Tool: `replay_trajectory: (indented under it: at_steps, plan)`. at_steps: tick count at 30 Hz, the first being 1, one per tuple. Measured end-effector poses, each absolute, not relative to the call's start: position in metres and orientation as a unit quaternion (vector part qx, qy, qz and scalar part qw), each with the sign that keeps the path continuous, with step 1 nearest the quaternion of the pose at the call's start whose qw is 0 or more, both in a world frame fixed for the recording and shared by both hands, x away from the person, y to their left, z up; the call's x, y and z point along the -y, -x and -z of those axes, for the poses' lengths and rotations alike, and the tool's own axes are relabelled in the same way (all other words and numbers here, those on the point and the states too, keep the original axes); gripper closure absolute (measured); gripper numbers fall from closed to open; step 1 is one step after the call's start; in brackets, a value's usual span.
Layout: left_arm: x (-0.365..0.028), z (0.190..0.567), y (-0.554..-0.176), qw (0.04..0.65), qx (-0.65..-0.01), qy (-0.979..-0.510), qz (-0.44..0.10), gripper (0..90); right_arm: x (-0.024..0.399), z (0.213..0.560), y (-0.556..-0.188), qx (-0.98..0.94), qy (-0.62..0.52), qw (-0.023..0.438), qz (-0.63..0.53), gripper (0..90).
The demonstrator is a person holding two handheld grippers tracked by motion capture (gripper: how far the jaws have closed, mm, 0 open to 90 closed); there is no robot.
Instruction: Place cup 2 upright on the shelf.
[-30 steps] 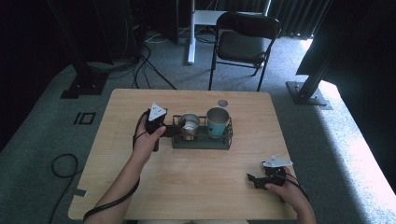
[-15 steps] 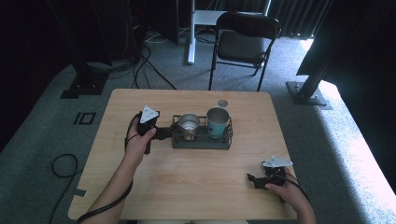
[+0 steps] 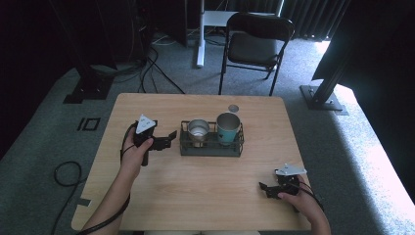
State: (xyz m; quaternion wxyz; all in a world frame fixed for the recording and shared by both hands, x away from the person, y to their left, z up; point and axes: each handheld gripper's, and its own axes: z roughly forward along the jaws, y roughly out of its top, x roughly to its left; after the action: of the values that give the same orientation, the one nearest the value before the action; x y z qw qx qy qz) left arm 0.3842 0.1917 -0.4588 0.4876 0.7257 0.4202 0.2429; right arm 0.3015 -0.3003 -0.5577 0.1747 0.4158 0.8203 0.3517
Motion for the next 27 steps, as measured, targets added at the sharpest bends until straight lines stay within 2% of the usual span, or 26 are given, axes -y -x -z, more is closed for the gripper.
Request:
replay_trajectory:
  at_steps: [15,27]
  plan:
    - [-0.221,0.476,-0.364,0.474,-0.441,-0.722,-0.244,8.9,0.3,0.558,-0.301,-0.82,-0.416,0.175,-0.352,10.9]
    - [-0.255,0.503,-0.343,0.454,-0.48,-0.713,-0.235,8.9,0.3,0.558,-0.301,-0.82,-0.416,0.175,-0.352,10.9]
